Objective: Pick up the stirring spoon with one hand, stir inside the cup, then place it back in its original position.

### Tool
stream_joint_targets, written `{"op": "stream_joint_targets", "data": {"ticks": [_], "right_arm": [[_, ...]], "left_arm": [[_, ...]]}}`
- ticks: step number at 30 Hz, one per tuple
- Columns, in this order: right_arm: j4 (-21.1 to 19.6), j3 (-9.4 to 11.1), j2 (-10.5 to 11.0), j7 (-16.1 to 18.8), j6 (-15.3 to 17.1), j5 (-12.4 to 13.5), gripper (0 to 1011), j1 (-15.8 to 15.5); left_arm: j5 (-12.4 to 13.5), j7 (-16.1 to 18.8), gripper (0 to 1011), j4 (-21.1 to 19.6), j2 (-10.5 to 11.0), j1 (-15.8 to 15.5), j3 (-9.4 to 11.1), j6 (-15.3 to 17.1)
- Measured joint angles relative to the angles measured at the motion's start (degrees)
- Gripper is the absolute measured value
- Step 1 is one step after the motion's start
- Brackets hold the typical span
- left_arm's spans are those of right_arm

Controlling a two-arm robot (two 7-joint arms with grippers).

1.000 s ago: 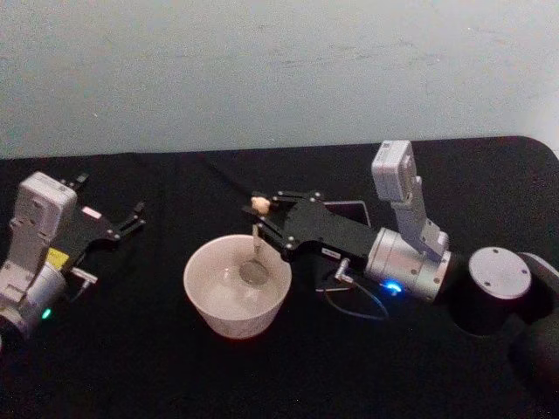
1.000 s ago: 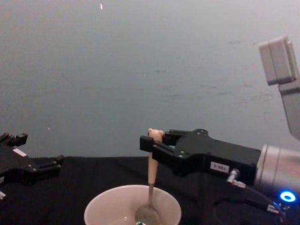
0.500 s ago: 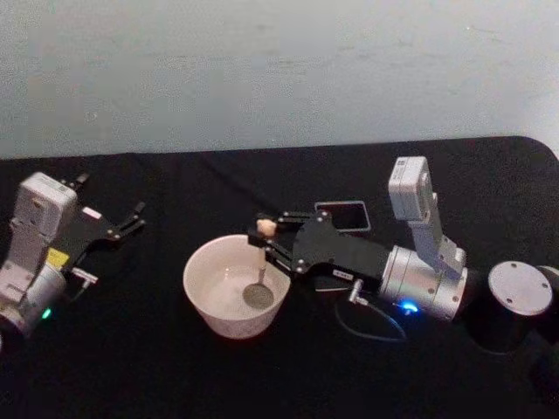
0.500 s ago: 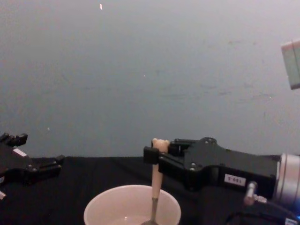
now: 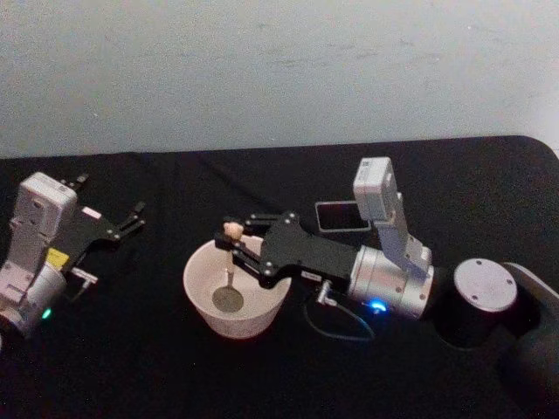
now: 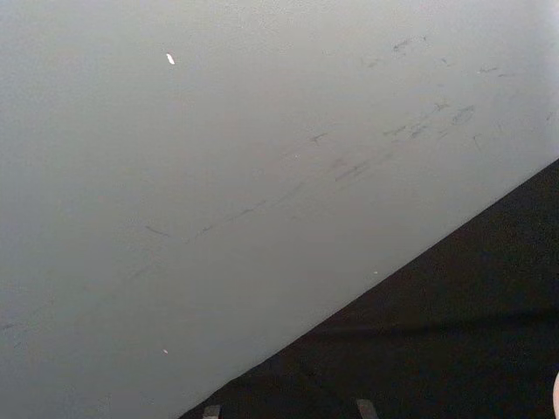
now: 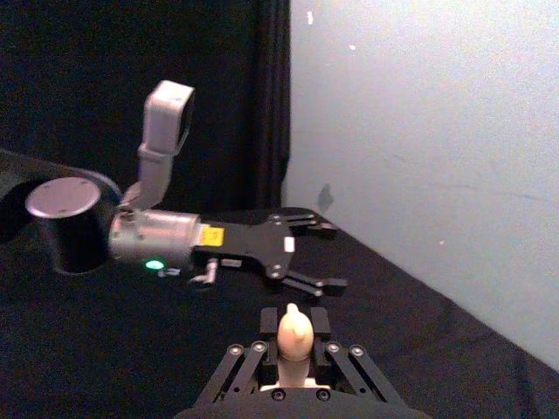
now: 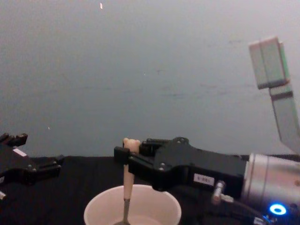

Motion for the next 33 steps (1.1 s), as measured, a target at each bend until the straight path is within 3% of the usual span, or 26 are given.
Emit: {"op": "stream_joint_targets", "data": {"ticks": [6, 14, 24, 33], "right_arm": [[3.5, 0.2, -2.0, -1.6, -0.9, -1.0, 213, 2.1], [5.0, 1.4, -2.4, -2.7, -1.0, -1.2, 213, 2.6], [4.5, 2.3, -1.8, -3.0, -0.9, -1.4, 213, 2.0], [1.5, 3.6, 0.7, -3.2, -0.1, -1.2, 213, 0.0]], "left_arm": [[0.0, 0.0, 1001, 0.0, 0.0, 0.0, 0.0, 0.0], [0.0, 0.0, 1001, 0.0, 0.0, 0.0, 0.0, 0.0], [0.0, 0.0, 1001, 0.0, 0.0, 0.0, 0.0, 0.0], [0.0, 0.0, 1001, 0.0, 0.0, 0.0, 0.0, 0.0]]}}
